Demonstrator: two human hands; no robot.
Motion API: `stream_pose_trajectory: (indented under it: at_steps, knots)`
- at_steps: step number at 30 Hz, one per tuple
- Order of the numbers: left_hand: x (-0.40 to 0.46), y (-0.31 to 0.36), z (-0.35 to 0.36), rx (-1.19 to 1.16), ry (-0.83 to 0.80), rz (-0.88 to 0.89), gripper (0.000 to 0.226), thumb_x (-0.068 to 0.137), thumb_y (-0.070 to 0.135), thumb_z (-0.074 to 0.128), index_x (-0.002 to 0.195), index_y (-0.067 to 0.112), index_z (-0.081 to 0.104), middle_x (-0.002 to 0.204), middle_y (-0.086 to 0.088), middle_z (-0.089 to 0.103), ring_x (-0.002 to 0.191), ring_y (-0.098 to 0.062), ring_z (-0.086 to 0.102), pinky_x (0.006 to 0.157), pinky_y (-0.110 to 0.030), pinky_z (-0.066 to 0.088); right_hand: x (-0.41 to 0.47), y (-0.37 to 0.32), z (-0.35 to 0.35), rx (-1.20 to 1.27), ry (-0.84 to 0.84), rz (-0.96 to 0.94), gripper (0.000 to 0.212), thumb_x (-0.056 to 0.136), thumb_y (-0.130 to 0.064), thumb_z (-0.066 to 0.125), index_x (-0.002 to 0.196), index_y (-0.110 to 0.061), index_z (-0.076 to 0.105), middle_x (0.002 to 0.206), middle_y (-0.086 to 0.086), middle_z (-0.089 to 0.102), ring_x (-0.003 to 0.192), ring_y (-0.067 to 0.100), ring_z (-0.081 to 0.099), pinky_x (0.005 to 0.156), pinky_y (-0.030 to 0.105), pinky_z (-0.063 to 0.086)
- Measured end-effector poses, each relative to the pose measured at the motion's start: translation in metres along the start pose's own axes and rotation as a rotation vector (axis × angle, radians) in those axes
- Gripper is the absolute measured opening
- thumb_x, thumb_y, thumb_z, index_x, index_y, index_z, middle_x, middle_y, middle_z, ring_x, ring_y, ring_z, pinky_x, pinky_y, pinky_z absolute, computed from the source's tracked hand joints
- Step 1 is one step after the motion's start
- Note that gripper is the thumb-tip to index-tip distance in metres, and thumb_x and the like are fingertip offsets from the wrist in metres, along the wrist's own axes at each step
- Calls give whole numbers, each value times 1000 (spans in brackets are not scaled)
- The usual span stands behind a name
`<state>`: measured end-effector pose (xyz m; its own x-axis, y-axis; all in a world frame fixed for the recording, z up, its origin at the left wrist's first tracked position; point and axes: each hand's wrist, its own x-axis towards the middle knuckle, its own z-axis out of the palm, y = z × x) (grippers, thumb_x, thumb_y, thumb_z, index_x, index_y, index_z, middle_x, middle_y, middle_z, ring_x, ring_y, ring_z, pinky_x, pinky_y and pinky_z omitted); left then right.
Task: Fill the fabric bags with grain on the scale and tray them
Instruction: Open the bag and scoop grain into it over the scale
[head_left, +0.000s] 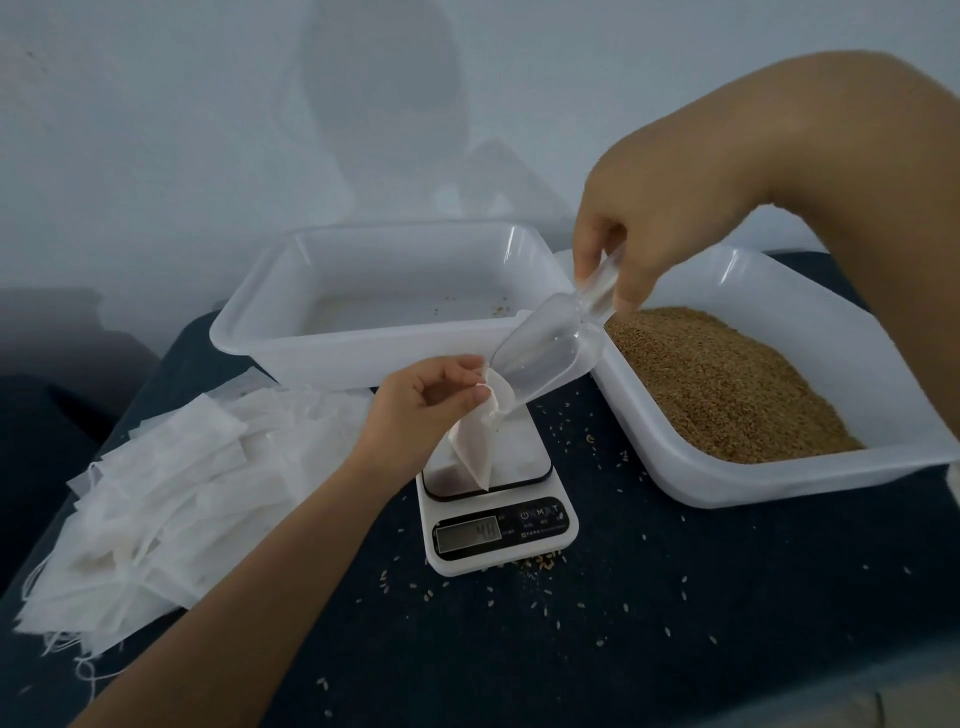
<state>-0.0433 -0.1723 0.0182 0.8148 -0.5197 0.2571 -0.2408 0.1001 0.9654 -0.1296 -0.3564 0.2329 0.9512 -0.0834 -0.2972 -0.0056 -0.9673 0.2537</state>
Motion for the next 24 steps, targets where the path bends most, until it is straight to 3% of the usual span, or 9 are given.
stream_pose_trajectory:
  at_steps: [2, 5, 8, 11, 13, 15, 19, 24]
  knots:
    - [1, 1, 0, 14, 20, 12, 28, 77, 1, 70, 66, 26, 69, 97, 14, 71, 91, -6, 67, 76, -13, 50, -6, 1, -1, 79, 46, 38, 35, 58, -55, 76, 91, -47, 67, 78, -7, 70, 74, 14, 66, 66, 29, 49]
    - [2, 3, -2, 10, 44, 25, 17, 79, 3, 69, 74, 19, 68, 96, 11, 72, 89, -7, 67, 74, -13, 50, -16, 19, 8, 203, 75, 28, 32, 61, -57, 66, 91, -49, 63, 72, -10, 69, 73, 13, 65, 71, 30, 49]
    - [3, 1, -5, -66, 71, 3, 12, 83, 3, 64, 77, 13, 65, 91, -1, 73, 89, -16, 68, 77, -23, 54, -24, 40, 32, 520, 277, 108, 26, 76, -49, 67, 101, -46, 61, 73, -9, 69, 71, 12, 65, 64, 26, 44]
    - [5, 0, -9, -144, 140, -62, 12, 84, 4, 63, 78, 14, 64, 89, -8, 73, 88, -21, 67, 73, -24, 54, -20, 62, 71, 748, 441, 257, 18, 87, -35, 66, 104, -34, 60, 79, -6, 68, 70, 10, 62, 58, 24, 41]
    - [6, -2, -12, -158, 155, -85, 13, 83, 5, 65, 76, 16, 65, 90, -11, 72, 91, -24, 67, 75, -28, 54, -17, 77, 92, 765, 373, 397, 17, 88, -31, 67, 103, -24, 63, 81, -2, 68, 71, 12, 63, 57, 25, 41]
    - [5, -4, -14, -138, 132, -83, 15, 82, 6, 67, 73, 19, 66, 91, -11, 72, 93, -25, 67, 81, -32, 54, -14, 84, 109, 665, 187, 488, 19, 87, -31, 68, 95, -14, 68, 82, 3, 69, 74, 18, 64, 60, 27, 42]
    - [4, -5, -12, -96, 82, -57, 14, 80, 7, 68, 74, 19, 66, 91, -3, 73, 90, -17, 68, 78, -25, 53, 1, 81, 135, 406, -117, 543, 26, 89, -34, 63, 72, -14, 63, 74, 3, 60, 67, 17, 55, 62, 30, 41]
    - [2, -4, -6, -56, 94, -65, 11, 79, 7, 69, 75, 16, 64, 89, -3, 73, 89, -15, 68, 78, -20, 53, 27, 68, 143, 300, -123, 530, 33, 90, -35, 59, 65, -15, 54, 75, 3, 58, 66, 17, 55, 60, 28, 42]
